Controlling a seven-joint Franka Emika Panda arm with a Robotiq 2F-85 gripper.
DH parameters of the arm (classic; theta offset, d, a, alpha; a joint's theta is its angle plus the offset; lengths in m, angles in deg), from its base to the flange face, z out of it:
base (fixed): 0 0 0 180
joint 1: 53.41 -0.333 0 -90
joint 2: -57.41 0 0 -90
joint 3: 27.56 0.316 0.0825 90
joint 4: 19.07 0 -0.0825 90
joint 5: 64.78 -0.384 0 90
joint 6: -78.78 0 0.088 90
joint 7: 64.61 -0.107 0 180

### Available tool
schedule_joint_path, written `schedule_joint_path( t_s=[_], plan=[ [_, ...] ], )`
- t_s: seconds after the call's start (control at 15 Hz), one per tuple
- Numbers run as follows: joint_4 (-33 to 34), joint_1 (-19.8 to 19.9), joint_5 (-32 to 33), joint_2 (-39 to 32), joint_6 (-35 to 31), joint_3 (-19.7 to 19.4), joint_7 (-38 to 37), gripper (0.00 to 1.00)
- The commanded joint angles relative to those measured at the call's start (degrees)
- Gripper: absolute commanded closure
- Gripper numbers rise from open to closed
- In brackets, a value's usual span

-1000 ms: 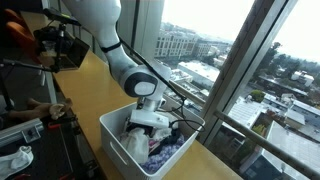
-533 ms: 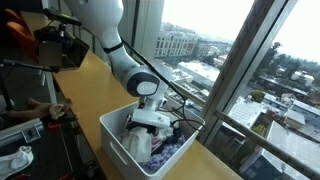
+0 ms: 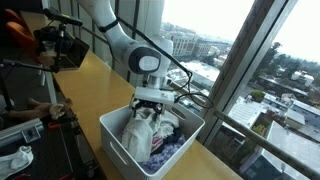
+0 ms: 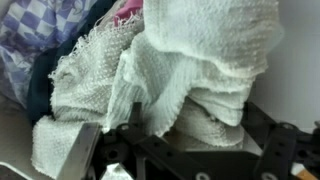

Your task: Put the pile of cloths on the table into the white basket

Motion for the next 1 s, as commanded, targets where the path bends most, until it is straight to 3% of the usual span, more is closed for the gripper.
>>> schedule_joint_path(
  t_s=[0.0,0.33,0.67,0.73,0.93],
  plan=[
    [-0.3,-0.9,2.4,5.1,2.5,-0.1,-3.0,0.0],
    [0.5,-2.2,4.5,9.1,3.7,-0.4,-7.4,0.0],
    [1.1,-4.5,8.8,10.8,3.9,-0.6,-21.5,0.0],
    [0.7,-2.9,7.2,9.6,2.0,0.3,-16.8,0.0],
    [0.8,-3.6,7.8,10.0,2.3,0.4,-20.3,0.0]
  ],
)
